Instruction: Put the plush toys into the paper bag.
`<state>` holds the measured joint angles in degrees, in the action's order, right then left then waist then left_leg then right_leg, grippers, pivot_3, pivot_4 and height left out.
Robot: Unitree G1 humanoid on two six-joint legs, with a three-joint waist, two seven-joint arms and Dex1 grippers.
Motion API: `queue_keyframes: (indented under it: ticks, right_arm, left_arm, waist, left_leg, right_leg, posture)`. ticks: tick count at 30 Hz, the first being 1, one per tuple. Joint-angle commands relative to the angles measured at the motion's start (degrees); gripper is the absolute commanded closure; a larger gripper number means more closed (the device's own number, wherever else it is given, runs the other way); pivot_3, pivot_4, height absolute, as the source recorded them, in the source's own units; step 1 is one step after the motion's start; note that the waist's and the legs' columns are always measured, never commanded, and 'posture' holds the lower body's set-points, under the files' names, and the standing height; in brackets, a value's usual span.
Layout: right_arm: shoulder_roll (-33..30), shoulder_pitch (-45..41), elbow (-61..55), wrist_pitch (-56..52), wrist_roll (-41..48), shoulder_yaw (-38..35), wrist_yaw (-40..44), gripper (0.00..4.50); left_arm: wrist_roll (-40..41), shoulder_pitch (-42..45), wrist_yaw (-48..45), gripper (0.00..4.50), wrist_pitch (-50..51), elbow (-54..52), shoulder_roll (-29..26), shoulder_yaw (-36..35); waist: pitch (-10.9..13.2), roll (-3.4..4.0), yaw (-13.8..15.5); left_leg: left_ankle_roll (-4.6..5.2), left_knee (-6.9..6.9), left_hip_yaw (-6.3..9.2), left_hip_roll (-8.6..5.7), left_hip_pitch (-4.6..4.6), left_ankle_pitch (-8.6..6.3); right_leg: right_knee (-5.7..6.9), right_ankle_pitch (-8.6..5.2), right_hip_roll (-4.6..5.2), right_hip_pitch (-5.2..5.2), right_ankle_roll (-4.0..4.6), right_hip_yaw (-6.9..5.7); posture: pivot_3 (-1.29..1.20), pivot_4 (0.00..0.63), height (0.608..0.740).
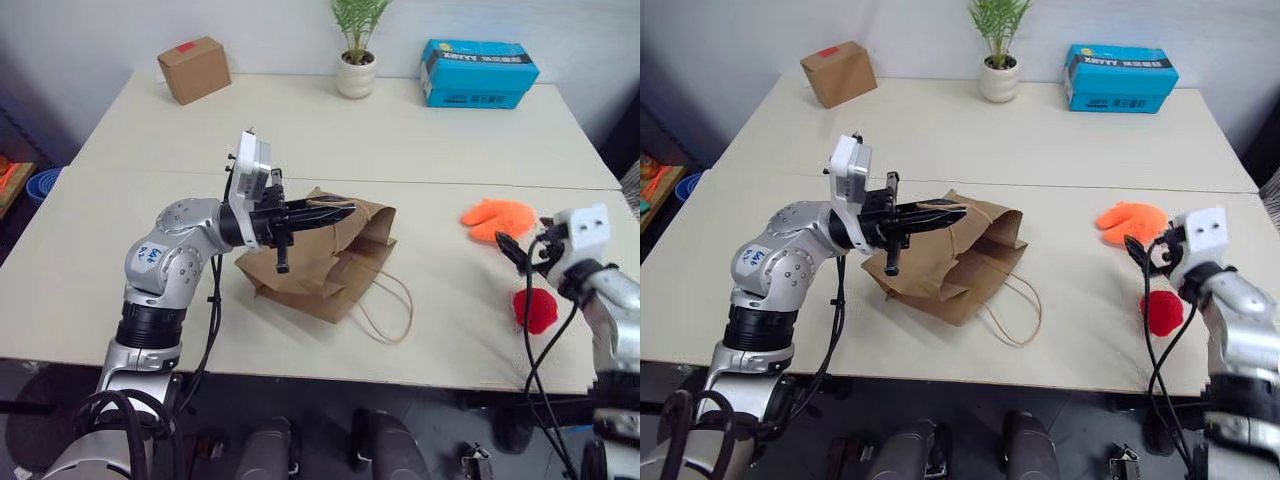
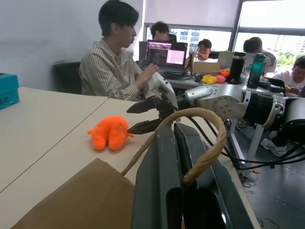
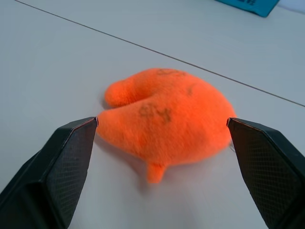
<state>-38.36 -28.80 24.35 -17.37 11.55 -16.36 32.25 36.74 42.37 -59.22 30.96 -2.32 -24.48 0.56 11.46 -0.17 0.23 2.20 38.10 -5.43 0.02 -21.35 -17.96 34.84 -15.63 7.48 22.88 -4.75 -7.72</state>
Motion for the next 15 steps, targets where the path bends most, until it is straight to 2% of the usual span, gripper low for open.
queue_keyframes:
  ticks: [1,2,4,8,11,15]
  right_arm:
    - [-1.7,-11.15,16.89,2.88,-6.0,4.47,-2.63,0.44]
    - [-2.1,-13.47,20.48,4.1,-7.76,5.96,-3.11,0.61]
    - [-2.56,-16.61,25.62,6.3,-9.57,7.42,-3.83,1.3]
    - [-4.75,-18.51,29.63,10.33,-13.35,11.82,-0.1,2.56]
    - [-6.0,-17.24,28.82,12.13,-12.33,11.57,3.21,3.5]
    - [-7.04,-13.42,21.51,12.95,-6.81,8.1,10.29,4.45]
  left_arm:
    - [0.02,0.35,0.78,4.5,-0.72,-2.92,-0.17,-0.65]
    - [0.0,0.24,0.93,4.5,-0.73,-3.14,-0.21,-0.63]
    - [0.0,0.1,1.09,4.5,-0.75,-3.38,-0.29,-0.62]
    - [-0.03,0.0,1.42,4.5,-0.99,-3.34,-0.31,-0.89]
    - [-0.21,0.16,1.11,4.5,-1.52,-2.68,-0.13,-0.67]
    - [-0.44,1.05,0.65,4.5,-2.35,-1.29,0.44,-0.29]
  waist:
    - [0.0,0.0,-0.33]
    - [0.0,0.0,-0.44]
    - [0.0,-0.01,-0.35]
    - [0.0,-0.02,-0.19]
    - [0.0,-0.02,-0.3]
    - [0.0,-0.02,-0.27]
  left_leg:
    - [0.02,0.02,-0.04,-0.02,0.01,-0.01]
    - [0.07,0.01,-0.06,-0.08,-0.01,0.02]
    - [0.09,0.02,-0.05,-0.11,-0.01,0.02]
    - [0.09,0.03,0.03,-0.1,-0.02,0.02]
    - [0.1,0.05,0.01,-0.13,-0.01,0.03]
    - [0.1,0.05,0.03,-0.11,0.02,0.03]
  right_leg:
    - [-0.01,0.01,0.0,0.0,-0.02,0.0]
    - [-0.04,0.04,0.0,-0.01,-0.07,-0.03]
    - [-0.08,0.06,0.03,-0.03,-0.1,-0.01]
    - [-0.15,0.07,0.02,-0.11,-0.13,-0.04]
    - [-0.18,0.12,0.01,-0.14,-0.21,-0.02]
    - [-0.18,0.12,0.0,-0.18,-0.21,-0.03]
  posture:
    - [0.0,0.15,0.74]
    - [0.0,0.15,0.74]
    - [0.0,0.15,0.74]
    - [0.0,0.15,0.74]
    - [0.0,0.15,0.74]
    - [0.0,0.15,0.74]
